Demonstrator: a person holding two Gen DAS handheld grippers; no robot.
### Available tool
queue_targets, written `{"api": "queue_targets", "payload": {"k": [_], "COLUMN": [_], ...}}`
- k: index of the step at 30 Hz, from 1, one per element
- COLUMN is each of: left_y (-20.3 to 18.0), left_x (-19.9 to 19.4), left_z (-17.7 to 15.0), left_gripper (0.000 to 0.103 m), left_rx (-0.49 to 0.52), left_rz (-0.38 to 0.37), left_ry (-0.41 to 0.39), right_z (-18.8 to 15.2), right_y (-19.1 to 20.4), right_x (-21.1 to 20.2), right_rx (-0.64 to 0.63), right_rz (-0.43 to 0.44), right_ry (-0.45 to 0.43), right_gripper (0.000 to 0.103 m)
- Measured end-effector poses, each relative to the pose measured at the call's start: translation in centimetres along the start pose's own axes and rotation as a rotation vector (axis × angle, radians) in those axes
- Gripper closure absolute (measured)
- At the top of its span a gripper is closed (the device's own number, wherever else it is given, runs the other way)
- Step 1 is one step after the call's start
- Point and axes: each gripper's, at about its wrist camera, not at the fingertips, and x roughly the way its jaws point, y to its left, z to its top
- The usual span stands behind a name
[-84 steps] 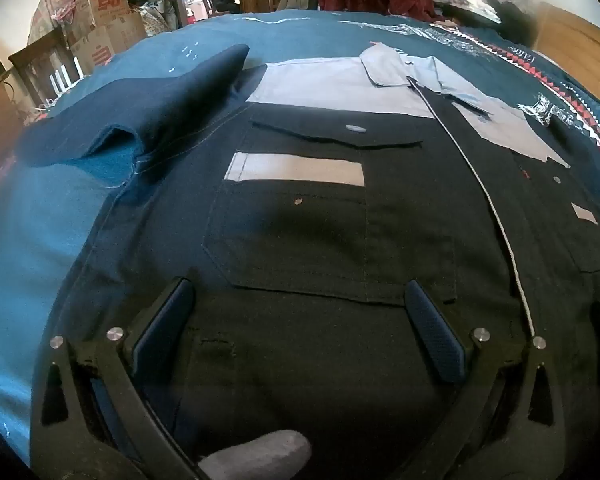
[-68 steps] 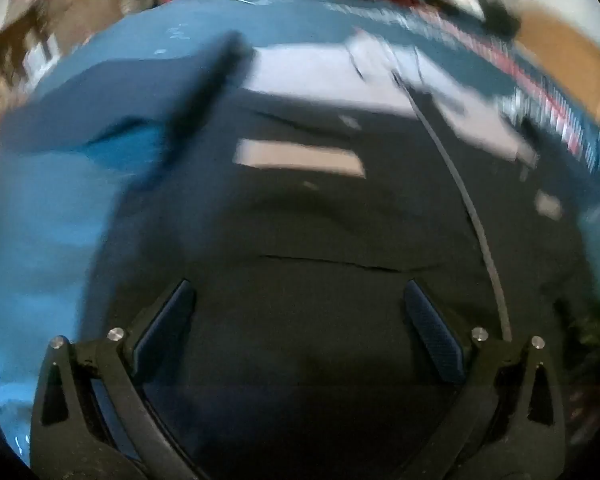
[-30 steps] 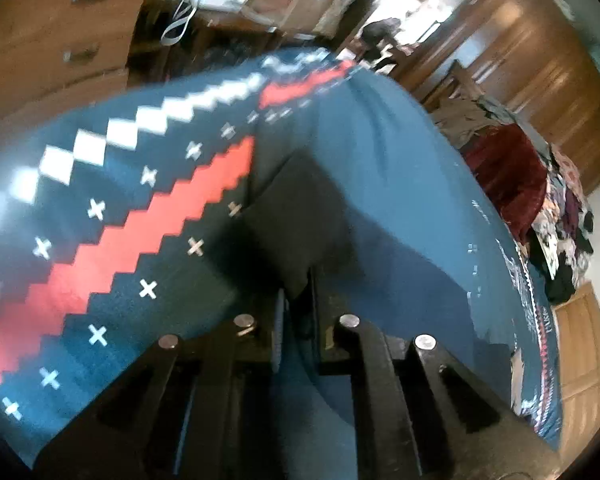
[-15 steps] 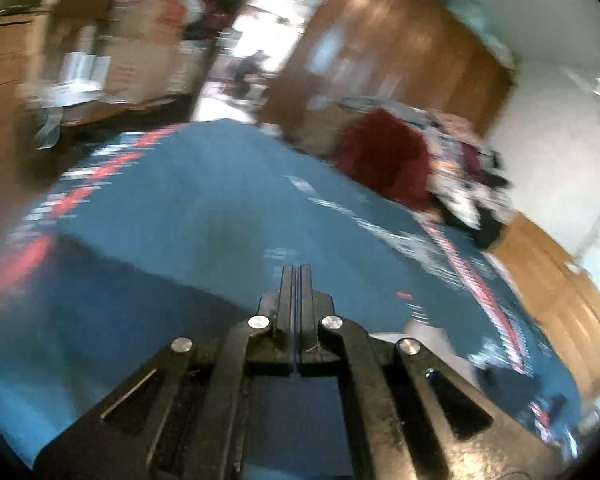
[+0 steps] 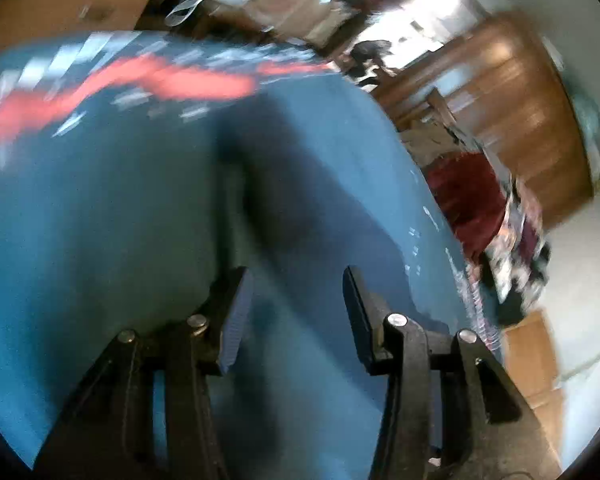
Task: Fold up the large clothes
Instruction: 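Grasp the navy sleeve cuff with the left gripper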
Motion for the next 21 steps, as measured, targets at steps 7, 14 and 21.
{"api": "queue_targets", "payload": {"k": [7, 14, 21], "left_y": [-2.1, 0.8, 0.8], "left_x": [3.1, 2.9, 4.0], "left_z": [0.8, 2.1, 2.4], "left_gripper": [0.063, 0.075, 0.059], "left_rx": [0.117, 0.015, -0.053], "left_rz": [-0.016, -0.049, -0.142], "left_ry": [0.156, 0.062, 0.033], "right_z": [1.3, 1.4, 1.6], "right_y": [1.0, 1.6, 1.7], "right_x": [1.1, 1.5, 1.7], "right_rx": [-0.006, -0.021, -0.027], "right_rz": [-0.018, -0.047, -0.052], "right_ry": [0.015, 0.027, 0.035], "right_gripper": [0.003, 0.001, 0.000]}}
